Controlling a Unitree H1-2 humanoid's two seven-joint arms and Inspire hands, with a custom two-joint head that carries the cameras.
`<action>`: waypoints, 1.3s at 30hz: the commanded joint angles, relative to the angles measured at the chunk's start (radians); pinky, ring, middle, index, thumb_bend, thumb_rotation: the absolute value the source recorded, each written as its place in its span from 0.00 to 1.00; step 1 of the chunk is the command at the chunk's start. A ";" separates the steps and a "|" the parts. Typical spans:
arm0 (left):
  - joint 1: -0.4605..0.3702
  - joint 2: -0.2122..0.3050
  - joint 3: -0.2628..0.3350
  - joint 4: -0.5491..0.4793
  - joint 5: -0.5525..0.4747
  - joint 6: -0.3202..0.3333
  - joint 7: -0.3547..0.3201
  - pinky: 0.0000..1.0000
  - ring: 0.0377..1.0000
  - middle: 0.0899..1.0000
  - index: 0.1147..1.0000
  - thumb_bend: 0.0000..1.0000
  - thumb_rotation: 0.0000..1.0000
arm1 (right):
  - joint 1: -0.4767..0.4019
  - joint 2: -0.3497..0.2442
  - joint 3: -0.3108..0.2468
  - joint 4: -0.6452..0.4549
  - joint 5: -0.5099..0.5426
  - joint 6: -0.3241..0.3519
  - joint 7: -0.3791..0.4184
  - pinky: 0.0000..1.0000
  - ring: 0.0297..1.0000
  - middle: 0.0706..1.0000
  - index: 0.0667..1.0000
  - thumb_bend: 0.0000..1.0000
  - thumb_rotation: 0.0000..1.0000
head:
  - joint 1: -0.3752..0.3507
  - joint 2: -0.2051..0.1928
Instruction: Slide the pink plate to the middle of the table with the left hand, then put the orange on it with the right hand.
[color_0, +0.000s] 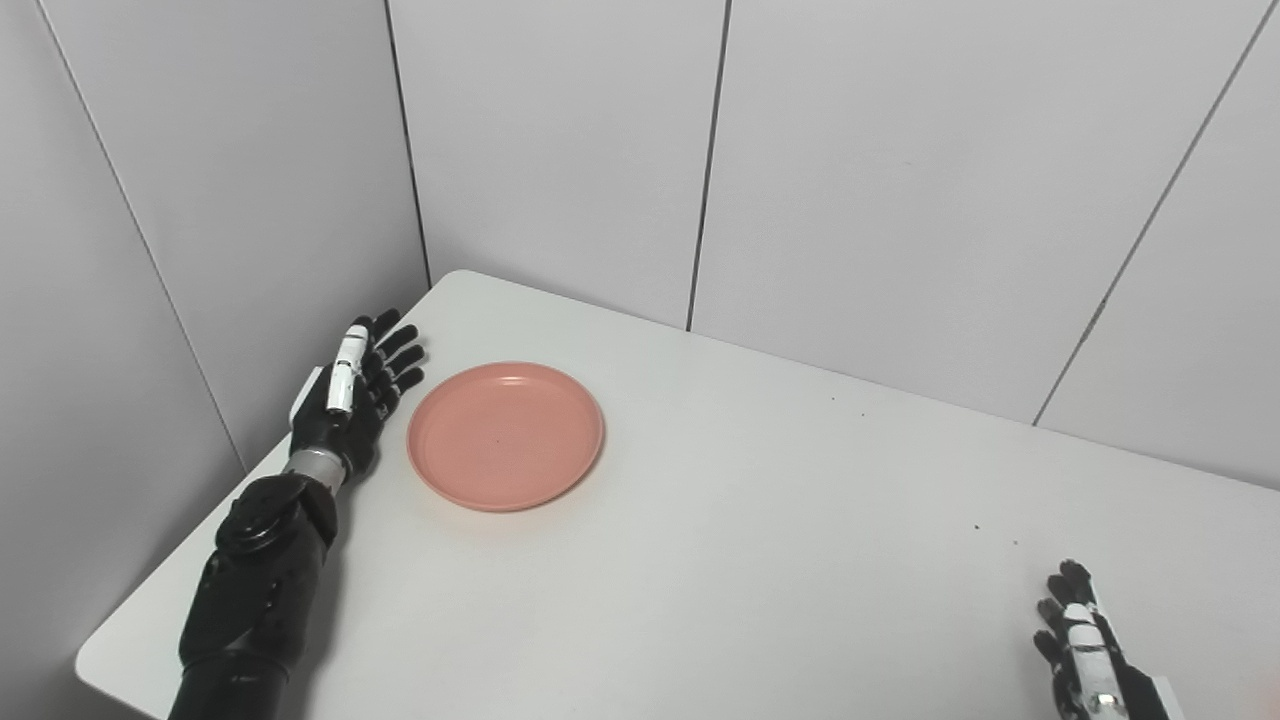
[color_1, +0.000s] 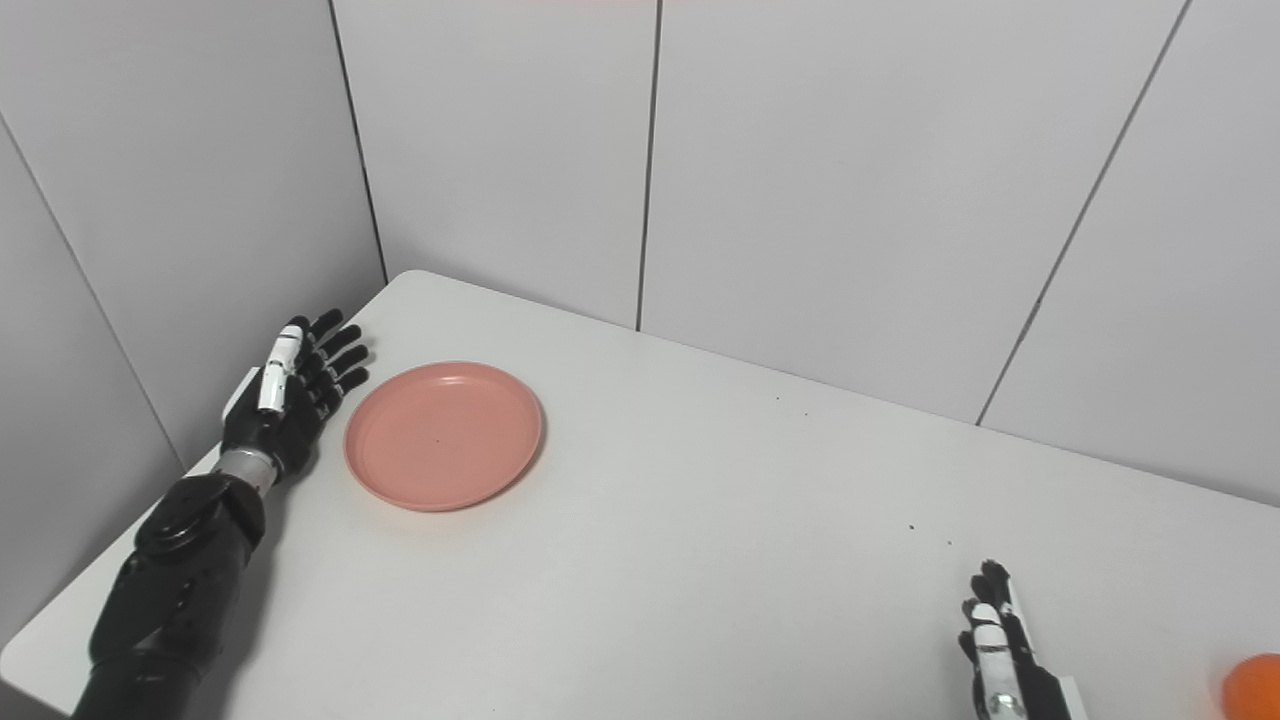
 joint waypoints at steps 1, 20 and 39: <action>-0.012 -0.013 -0.018 -0.029 0.004 0.025 0.004 0.88 0.88 0.88 0.87 0.36 1.00 | -0.026 0.001 -0.007 -0.038 0.007 -0.008 -0.003 1.00 1.00 1.00 1.00 0.00 1.00 | 0.001 0.001; 0.000 -0.055 -0.052 -0.097 -0.007 0.081 0.017 0.85 0.87 0.87 0.85 0.33 1.00 | -0.025 -0.003 -0.001 -0.051 -0.005 -0.001 -0.004 1.00 1.00 1.00 1.00 0.00 1.00 | -0.004 0.015; -0.001 -0.095 -0.068 -0.133 -0.029 0.147 0.000 0.87 0.87 0.87 0.86 0.34 1.00 | -0.027 -0.002 -0.004 -0.038 0.007 -0.019 0.002 1.00 1.00 1.00 1.00 0.01 1.00 | -0.035 0.044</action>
